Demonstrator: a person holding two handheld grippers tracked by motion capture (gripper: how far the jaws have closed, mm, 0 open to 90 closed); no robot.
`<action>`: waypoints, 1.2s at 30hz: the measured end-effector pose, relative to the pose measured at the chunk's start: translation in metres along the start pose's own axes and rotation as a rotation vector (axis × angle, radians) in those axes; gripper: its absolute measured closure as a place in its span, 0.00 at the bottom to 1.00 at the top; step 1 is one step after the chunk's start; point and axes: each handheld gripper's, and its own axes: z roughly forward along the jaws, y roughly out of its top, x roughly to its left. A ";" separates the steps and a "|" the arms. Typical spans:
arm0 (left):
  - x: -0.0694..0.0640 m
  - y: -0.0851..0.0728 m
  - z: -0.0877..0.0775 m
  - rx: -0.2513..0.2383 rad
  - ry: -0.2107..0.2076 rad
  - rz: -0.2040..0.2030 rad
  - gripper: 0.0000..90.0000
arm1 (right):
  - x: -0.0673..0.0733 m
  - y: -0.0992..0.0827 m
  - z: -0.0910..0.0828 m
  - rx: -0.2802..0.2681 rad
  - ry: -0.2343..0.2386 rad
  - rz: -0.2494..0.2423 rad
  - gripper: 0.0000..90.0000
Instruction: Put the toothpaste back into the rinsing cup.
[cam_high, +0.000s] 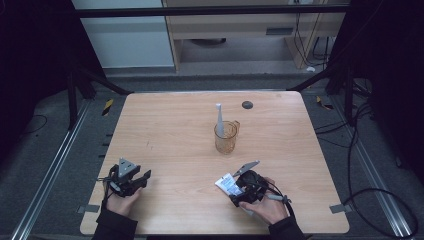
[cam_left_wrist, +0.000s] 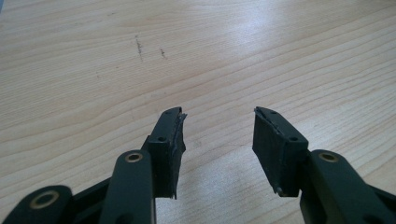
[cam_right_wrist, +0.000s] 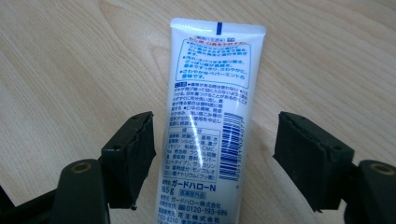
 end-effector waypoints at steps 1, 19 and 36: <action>0.000 0.000 0.000 0.002 0.000 -0.001 0.58 | 0.000 0.000 0.001 0.005 0.002 0.000 0.33; -0.001 0.000 0.002 0.017 -0.007 0.011 0.58 | 0.001 0.005 0.010 0.086 0.022 0.022 0.45; -0.001 0.000 0.003 0.023 -0.005 0.012 0.58 | 0.004 0.012 0.008 0.144 0.013 0.032 0.69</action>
